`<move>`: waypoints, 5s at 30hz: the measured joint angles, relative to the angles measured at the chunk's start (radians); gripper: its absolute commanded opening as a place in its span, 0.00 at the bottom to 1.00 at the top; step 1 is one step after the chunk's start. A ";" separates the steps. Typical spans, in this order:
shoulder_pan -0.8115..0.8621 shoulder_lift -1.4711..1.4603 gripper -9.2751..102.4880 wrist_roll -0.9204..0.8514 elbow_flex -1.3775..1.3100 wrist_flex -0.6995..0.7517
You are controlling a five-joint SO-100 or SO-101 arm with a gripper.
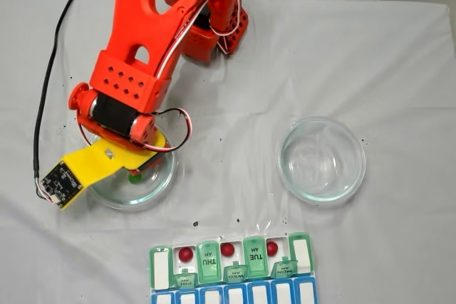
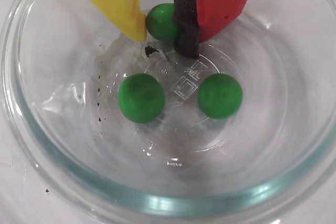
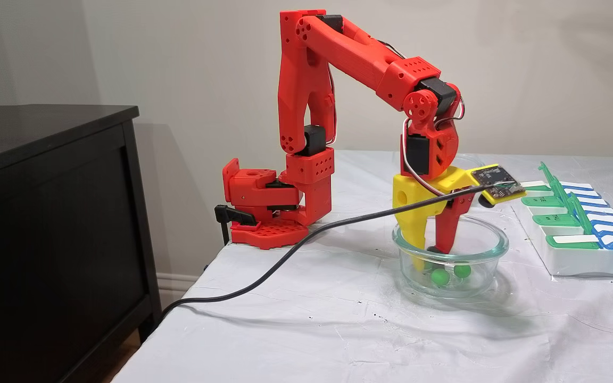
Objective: Sort medicines into box.
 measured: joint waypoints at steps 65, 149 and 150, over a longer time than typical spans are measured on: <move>-0.709 -0.120 0.08 0.931 -0.212 -0.430; -0.005 -0.005 0.23 -0.067 -0.333 0.235; 0.000 -0.005 0.23 -0.074 -0.322 0.229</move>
